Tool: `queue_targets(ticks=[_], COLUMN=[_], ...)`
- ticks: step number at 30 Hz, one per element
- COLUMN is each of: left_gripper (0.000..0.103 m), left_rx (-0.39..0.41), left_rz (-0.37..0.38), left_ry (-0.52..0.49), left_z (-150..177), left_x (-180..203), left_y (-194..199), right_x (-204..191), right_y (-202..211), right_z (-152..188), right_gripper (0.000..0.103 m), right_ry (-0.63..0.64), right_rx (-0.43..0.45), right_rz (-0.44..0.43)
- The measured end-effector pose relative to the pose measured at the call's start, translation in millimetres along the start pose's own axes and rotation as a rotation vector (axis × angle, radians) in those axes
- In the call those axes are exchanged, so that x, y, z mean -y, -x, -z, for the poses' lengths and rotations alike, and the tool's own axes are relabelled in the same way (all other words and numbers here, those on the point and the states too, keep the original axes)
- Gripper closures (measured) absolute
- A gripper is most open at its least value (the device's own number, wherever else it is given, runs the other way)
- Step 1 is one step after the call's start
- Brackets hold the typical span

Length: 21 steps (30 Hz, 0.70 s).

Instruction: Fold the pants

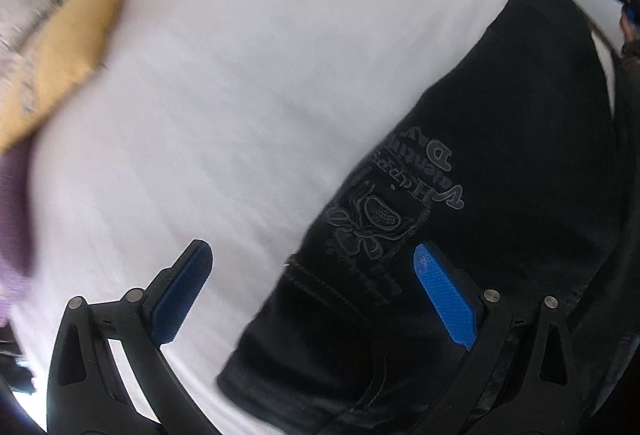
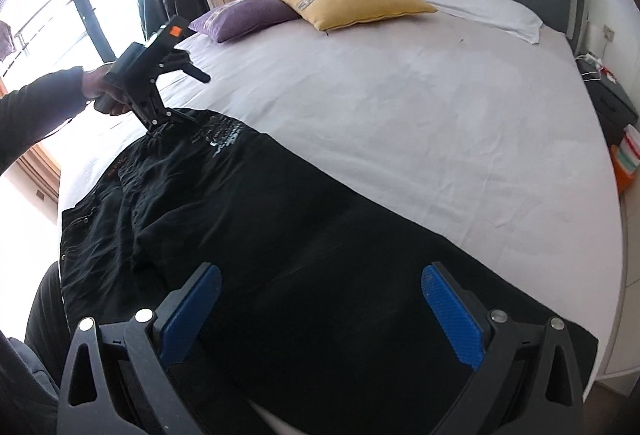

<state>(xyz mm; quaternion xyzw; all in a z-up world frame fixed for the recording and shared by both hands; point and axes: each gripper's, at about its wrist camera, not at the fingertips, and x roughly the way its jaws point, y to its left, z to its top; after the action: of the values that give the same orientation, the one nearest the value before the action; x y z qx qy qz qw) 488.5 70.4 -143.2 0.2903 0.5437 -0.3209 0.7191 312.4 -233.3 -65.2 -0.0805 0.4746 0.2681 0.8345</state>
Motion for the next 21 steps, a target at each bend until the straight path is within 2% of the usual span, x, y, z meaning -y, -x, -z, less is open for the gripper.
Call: queue_targets(ticks=[2, 3, 4, 5, 7, 10, 11, 12, 13, 18, 21], left_gripper=[0.002, 0.009, 0.021, 0.027, 0.047, 0.062, 0.069, 0.082, 0.087, 0.095, 0.096], left_rx=[-0.037, -0.062, -0.084, -0.101, -0.085, -0.087, -0.088, -0.083, -0.073, -0.002, 0.047], left_rz=[0.039, 0.044, 0.051, 0.076, 0.115, 0.14, 0.138, 0.129, 0.127, 0.06, -0.013], left_ry=[-0.001, -0.011, -0.013, -0.005, 0.005, -0.004, -0.007, -0.009, -0.012, -0.048, -0.068], left_z=[0, 0, 0, 0, 1, 0, 0, 0, 1, 12, 24], left_x=[-5, -7, -9, -11, -14, -16, -17, -18, -18, -9, 8], left_y=[-16, -26, -31, -38, -39, -40, -40, -38, -36, -27, -23], right_x=[3, 4, 7, 9, 15, 21, 23, 25, 28, 35, 42], right_y=[-7, -11, -14, -16, -19, -23, -24, -26, -27, -33, -39], right_z=[-1, -2, -2, -3, -4, -6, -7, -8, -9, -16, -23], right_gripper=[0.0, 0.0, 0.0, 0.0, 0.0, 0.0, 0.0, 0.0, 0.0, 0.001, 0.007], right_ry=[0.011, 0.019, 0.024, 0.024, 0.017, 0.023, 0.025, 0.026, 0.026, 0.081, 0.116], right_rx=[-0.013, -0.02, -0.024, -0.028, -0.029, -0.029, -0.03, -0.033, -0.036, -0.036, -0.049], right_rz=[-0.008, -0.011, -0.01, -0.011, -0.012, -0.003, 0.004, 0.012, 0.018, 0.028, 0.036])
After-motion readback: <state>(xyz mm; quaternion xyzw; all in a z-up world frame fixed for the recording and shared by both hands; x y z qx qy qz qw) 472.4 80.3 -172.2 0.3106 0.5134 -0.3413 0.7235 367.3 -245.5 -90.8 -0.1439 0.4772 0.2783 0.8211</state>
